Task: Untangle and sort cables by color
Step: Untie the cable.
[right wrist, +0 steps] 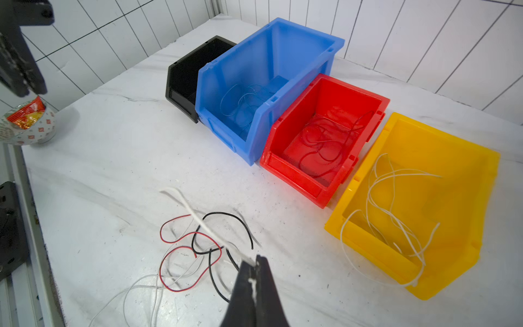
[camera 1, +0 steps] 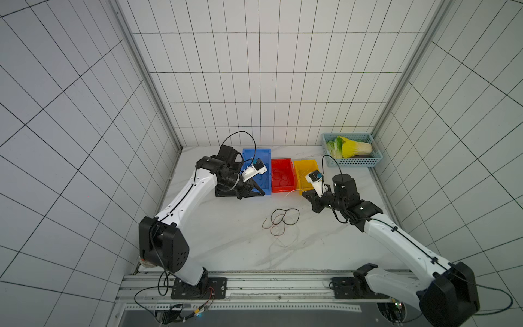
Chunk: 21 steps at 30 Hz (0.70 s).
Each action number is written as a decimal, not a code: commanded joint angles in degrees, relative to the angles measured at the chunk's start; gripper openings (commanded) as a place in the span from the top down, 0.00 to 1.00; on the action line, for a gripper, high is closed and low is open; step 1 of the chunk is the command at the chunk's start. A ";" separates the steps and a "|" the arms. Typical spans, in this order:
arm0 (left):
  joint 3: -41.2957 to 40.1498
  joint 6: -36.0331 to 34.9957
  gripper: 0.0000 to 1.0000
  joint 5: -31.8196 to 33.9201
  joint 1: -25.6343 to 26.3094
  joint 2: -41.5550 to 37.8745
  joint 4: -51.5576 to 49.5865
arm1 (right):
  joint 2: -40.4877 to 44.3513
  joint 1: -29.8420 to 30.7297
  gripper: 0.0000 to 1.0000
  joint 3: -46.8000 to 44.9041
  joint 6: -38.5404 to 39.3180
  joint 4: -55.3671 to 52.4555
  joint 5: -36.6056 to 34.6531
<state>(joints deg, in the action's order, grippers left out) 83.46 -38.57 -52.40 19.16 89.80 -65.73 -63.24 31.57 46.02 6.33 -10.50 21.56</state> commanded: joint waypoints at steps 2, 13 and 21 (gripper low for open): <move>-5.56 -1.09 0.65 1.60 1.29 0.36 5.28 | 3.56 0.94 1.00 2.94 -0.48 -2.74 -1.63; -6.02 0.57 0.49 0.15 6.14 6.35 13.44 | 7.91 4.19 1.00 19.45 3.21 -13.01 -3.43; -6.19 -1.78 0.45 -4.72 5.45 3.19 13.19 | 12.84 6.56 1.00 21.79 17.36 -11.41 -10.77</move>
<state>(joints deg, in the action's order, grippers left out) 76.12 -38.57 -53.25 24.93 95.59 -53.56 -49.95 37.63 63.96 19.42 -21.89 16.73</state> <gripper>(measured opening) 0.545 0.041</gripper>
